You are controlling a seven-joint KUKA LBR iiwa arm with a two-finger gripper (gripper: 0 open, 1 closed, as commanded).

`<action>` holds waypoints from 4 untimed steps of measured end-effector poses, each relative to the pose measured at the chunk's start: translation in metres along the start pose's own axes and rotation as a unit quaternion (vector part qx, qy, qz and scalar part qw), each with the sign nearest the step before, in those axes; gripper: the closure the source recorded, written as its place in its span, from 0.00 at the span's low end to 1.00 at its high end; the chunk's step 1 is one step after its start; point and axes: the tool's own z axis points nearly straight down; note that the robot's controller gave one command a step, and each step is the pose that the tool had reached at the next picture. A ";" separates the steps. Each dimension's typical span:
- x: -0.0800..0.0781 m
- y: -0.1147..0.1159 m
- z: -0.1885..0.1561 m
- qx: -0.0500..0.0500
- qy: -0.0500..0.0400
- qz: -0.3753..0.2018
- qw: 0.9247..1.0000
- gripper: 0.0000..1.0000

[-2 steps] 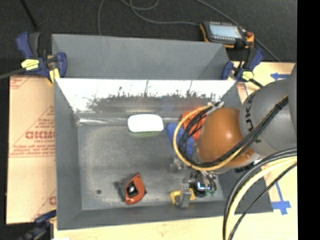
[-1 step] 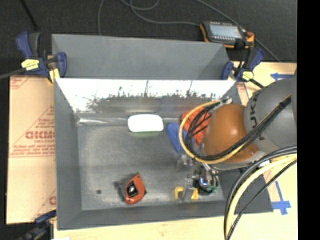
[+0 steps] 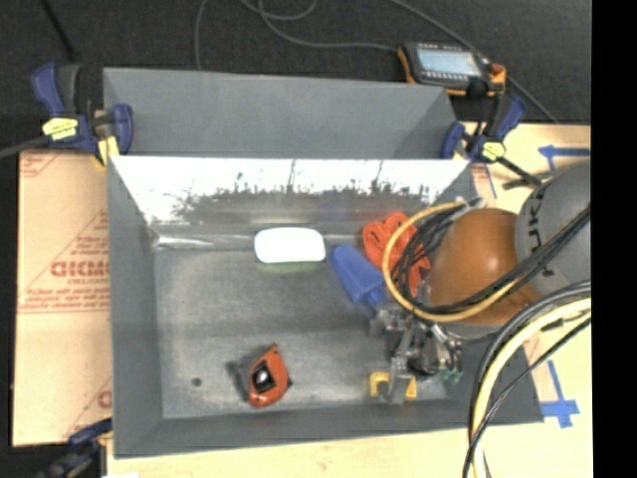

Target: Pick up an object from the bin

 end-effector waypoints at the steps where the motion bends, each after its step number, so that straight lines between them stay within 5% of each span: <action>1: -0.020 -0.049 -0.003 0.000 0.000 0.033 0.999 0.00; 2: -0.004 -0.057 -0.004 0.002 -0.010 0.033 0.999 1.00; 3: -0.004 -0.057 -0.004 0.002 -0.010 0.034 0.999 1.00; 4: -0.009 -0.053 -0.055 0.001 0.002 0.027 1.000 1.00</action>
Offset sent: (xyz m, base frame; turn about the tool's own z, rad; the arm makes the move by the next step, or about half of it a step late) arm -0.0090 -0.0548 -0.0014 0.0654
